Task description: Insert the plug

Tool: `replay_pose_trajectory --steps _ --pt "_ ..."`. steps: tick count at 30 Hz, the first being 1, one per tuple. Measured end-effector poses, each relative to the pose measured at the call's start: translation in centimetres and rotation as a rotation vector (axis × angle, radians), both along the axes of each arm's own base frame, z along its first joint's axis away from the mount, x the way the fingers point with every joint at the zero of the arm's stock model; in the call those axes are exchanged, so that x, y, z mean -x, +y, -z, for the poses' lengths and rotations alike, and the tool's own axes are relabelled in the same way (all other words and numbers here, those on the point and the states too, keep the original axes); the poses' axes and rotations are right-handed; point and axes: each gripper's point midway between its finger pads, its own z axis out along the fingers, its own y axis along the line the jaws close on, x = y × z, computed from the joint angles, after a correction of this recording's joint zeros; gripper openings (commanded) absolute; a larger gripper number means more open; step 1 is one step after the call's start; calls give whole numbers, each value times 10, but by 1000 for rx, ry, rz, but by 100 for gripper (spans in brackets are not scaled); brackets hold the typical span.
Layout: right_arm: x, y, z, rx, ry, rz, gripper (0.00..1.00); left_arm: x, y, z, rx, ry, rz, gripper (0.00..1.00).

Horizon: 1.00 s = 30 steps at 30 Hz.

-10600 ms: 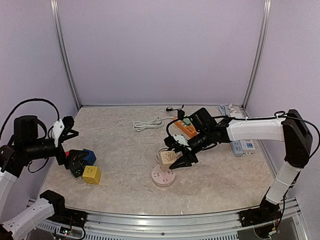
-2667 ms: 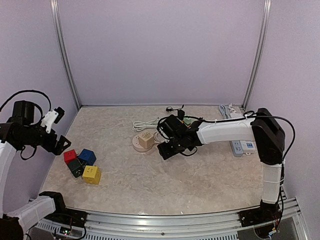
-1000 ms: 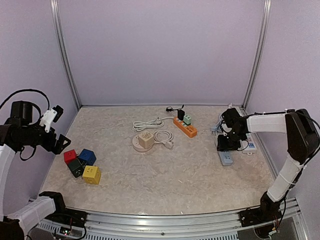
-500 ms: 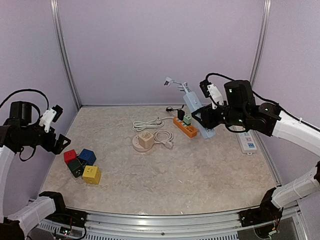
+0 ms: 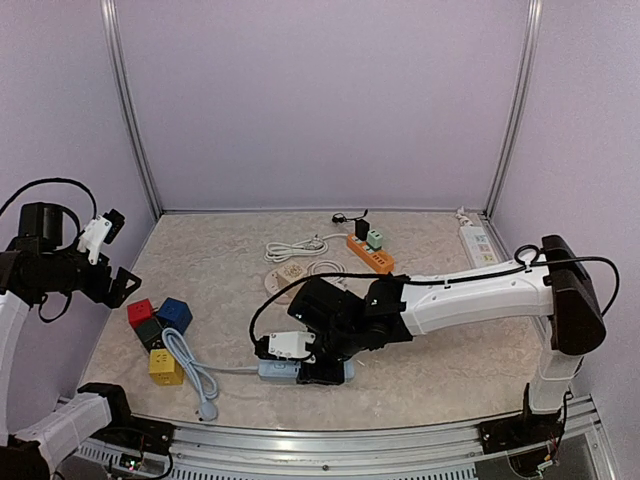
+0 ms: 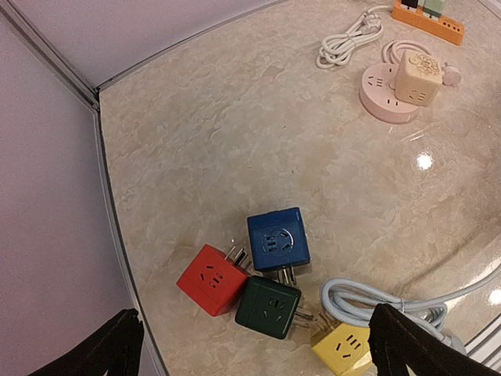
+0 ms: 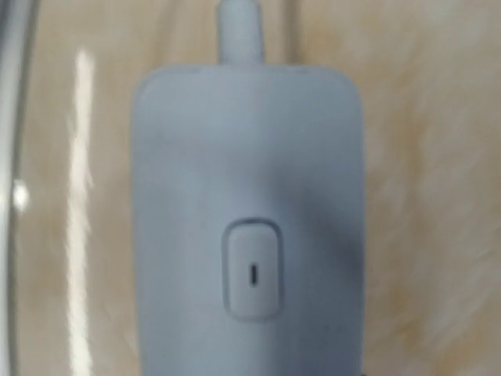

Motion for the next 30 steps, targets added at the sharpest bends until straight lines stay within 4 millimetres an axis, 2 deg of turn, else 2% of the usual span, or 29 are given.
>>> replay_pose_trajectory --steps 5,10,12,15,18,20,21,22,26,30 --pt "-1 -19 50 145 18 -20 0 0 0 0 -1 -3 0 99" --pt "-1 -43 78 236 -4 -28 0 -1 0 0 -1 -3 0 99" --pt "-3 -48 83 253 -20 -30 2 -1 0 0 -1 -3 0 99" --pt "-7 -52 83 260 -54 -30 35 -1 0 0 -2 -2 -1 99" --pt "-15 -57 82 275 -99 -16 49 0 2 5 -17 7 4 99" --pt "-22 -60 81 289 -134 0 60 0 5 15 -43 33 5 99" --pt "-26 -62 81 301 -158 10 91 1 6 22 -62 55 7 99" --pt "-30 -64 81 308 -174 22 98 2 8 30 -84 83 10 99" --pt "-46 -72 65 308 -250 69 100 6 13 64 -183 232 46 99" --pt "-53 -66 30 220 -298 103 100 11 24 97 -277 397 59 99"
